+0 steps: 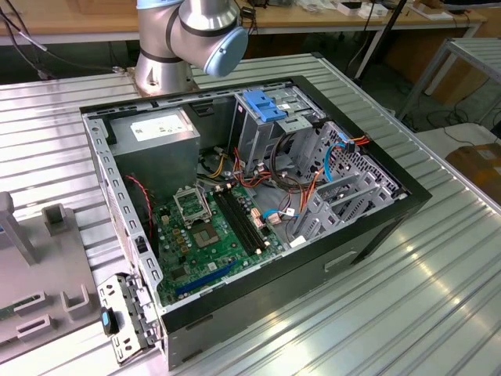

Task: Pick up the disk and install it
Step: 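Pick up the disk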

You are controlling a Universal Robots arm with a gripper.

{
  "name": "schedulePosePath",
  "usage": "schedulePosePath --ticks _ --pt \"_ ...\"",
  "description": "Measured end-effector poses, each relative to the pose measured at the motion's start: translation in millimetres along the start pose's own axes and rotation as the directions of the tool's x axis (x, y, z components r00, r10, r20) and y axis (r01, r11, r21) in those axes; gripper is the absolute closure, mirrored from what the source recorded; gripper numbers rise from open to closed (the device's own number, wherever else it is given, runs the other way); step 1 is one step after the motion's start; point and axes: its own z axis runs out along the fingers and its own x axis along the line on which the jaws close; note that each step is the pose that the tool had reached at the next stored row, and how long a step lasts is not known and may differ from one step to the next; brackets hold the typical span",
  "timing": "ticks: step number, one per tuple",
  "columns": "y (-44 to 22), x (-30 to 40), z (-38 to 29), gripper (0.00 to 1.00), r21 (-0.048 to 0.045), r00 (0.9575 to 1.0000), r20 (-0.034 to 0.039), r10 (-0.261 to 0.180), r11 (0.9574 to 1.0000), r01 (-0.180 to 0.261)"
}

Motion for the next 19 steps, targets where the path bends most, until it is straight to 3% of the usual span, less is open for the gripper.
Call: schedulePosePath --ticks 19 --pt "-0.1 -0.1 -4.8 0.63 0.0001 1.0 0.0001 0.0 1.0 0.0"
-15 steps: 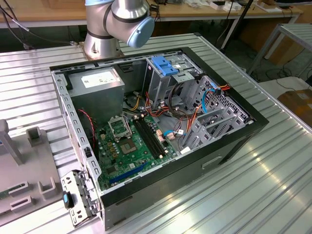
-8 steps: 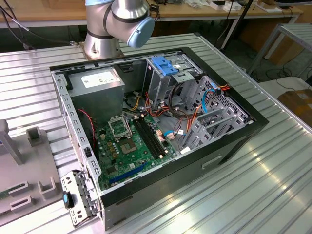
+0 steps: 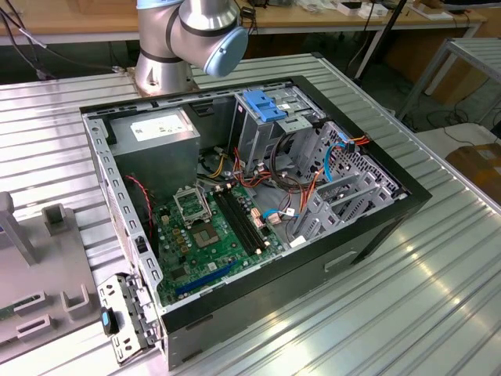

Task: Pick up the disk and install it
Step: 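Pick up the disk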

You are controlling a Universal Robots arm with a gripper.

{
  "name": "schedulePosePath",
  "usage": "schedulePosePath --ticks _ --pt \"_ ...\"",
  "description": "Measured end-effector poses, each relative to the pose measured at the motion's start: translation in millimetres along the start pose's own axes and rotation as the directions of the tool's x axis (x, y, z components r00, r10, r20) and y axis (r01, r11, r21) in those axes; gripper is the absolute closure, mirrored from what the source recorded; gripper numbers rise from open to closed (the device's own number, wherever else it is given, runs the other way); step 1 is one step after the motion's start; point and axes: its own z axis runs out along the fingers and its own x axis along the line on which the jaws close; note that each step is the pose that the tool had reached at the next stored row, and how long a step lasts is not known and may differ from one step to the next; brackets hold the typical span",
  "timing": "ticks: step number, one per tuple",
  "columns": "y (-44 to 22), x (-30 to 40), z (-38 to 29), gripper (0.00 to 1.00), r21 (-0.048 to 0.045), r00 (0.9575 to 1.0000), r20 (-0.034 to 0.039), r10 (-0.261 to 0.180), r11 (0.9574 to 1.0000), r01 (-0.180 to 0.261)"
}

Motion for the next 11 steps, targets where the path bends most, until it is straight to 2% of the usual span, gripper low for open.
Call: schedulePosePath --ticks 11 --pt "-0.1 -0.1 -3.8 0.63 -0.0001 1.0 -0.0001 0.0 1.0 0.0"
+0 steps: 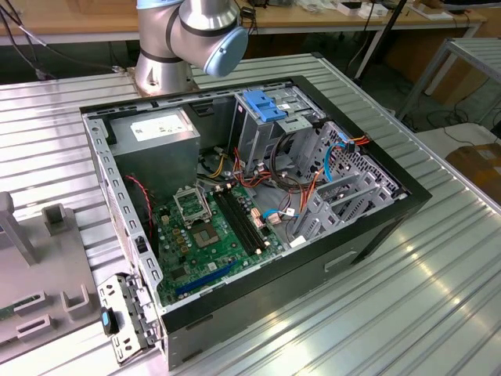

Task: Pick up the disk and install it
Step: 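Pick up the disk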

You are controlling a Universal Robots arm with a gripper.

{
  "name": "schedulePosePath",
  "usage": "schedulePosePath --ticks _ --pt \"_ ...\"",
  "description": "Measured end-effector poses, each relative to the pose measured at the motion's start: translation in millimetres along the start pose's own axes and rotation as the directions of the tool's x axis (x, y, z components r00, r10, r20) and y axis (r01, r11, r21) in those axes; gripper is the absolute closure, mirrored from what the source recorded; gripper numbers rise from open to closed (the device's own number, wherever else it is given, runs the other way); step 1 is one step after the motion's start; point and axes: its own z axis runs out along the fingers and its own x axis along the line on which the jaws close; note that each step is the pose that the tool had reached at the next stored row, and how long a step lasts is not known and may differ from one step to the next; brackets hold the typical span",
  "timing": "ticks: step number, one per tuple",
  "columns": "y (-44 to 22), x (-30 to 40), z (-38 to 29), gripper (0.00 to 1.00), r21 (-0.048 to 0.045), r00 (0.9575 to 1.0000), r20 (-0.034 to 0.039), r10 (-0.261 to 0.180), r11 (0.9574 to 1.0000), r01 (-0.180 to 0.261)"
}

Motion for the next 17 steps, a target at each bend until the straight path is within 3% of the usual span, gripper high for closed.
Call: schedulePosePath --ticks 17 --pt "-0.2 -0.3 -11.0 0.63 -0.0001 1.0 0.0 0.0 1.0 0.0"
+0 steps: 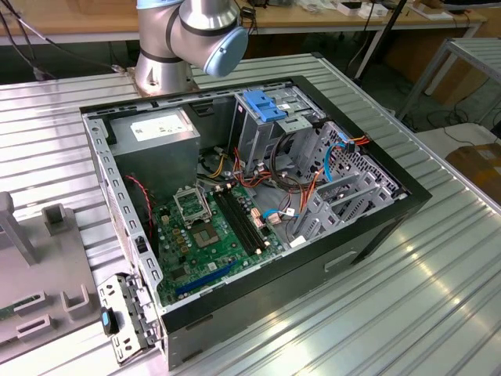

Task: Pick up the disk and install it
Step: 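Pick up the disk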

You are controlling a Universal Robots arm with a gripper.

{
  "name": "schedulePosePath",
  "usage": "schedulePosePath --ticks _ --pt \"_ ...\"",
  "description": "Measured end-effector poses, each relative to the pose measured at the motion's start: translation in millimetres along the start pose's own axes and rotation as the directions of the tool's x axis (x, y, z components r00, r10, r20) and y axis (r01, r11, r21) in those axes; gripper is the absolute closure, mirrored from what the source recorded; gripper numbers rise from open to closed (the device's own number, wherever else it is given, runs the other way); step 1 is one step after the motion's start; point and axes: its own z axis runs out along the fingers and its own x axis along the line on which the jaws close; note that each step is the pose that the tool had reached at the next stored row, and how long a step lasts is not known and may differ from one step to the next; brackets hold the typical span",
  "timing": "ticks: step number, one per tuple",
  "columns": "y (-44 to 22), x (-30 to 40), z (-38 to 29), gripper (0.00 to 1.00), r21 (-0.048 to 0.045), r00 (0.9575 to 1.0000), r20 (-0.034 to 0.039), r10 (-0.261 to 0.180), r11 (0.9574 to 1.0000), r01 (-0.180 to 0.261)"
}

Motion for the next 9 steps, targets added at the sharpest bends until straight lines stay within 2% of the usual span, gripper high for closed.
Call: schedulePosePath --ticks 4,9 --pt "0.0 -0.1 -3.4 0.63 0.0001 1.0 0.0 0.0 1.0 0.0" --pt "-0.3 -0.3 -11.9 0.63 0.0001 1.0 -0.0006 0.0 1.0 0.0"
